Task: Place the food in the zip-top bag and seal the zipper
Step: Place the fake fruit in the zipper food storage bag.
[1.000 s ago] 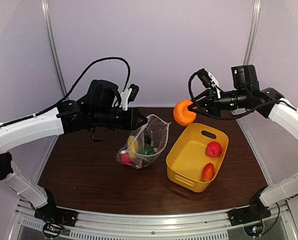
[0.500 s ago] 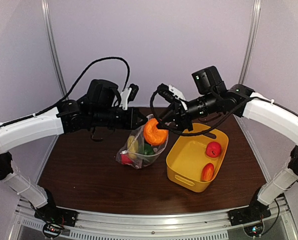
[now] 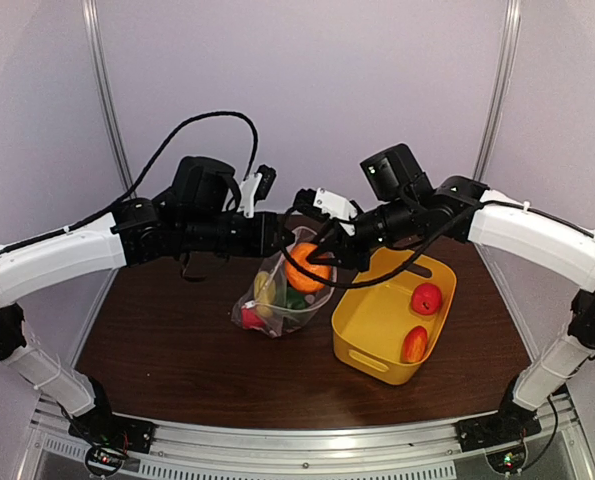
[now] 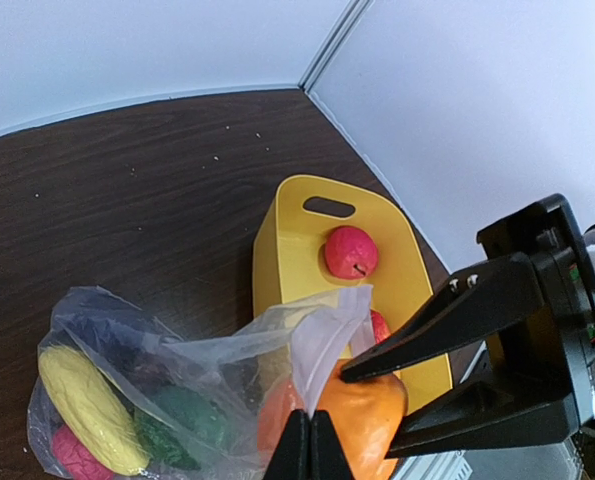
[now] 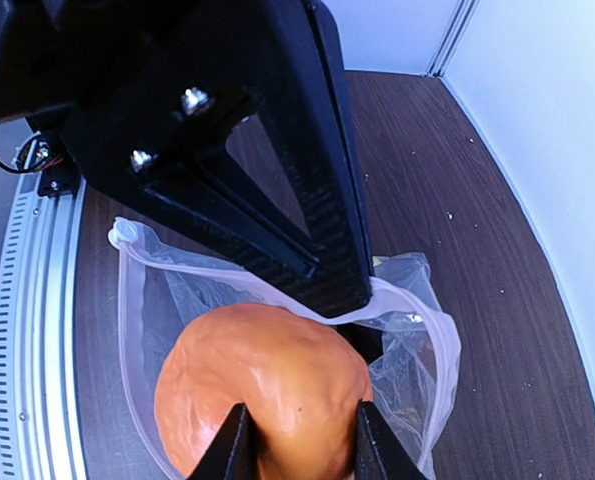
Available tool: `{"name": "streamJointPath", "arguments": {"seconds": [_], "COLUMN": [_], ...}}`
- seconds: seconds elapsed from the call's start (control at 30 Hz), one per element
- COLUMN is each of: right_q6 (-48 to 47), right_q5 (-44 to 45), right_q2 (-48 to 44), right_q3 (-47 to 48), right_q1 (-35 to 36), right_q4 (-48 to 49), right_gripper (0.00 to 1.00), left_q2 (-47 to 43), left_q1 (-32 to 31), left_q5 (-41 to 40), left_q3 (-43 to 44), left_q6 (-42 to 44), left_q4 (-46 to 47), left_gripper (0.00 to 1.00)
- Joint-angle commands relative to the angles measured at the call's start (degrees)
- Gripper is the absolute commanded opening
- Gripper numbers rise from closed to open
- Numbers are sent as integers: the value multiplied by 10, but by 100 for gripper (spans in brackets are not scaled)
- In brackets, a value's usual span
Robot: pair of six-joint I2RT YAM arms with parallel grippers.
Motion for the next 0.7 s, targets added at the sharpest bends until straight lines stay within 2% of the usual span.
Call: {"name": "streamJointPath", "arguments": {"seconds": [0.0, 0.13, 0.37, 0.67], "right_q6": [-24, -41, -43, -50], "right_q5": [82, 114, 148, 109], "right_q2": [12, 13, 4, -69], "right_q3": [-5, -14, -24, -25], "right_q1": [20, 37, 43, 39], "right_q4": [6, 4, 8, 1], "right_gripper": [27, 31, 53, 54], "left_q2": [-19, -26, -37, -29], "left_q1": [2, 2, 3, 6], "left_q5": [-9, -19, -43, -45], "left_q3": [-3, -6, -15, -30], "left_q6": [-1, 1, 7, 10], "left_q4": [9, 10, 10, 12], "left_gripper": [0, 0, 0, 0]}}
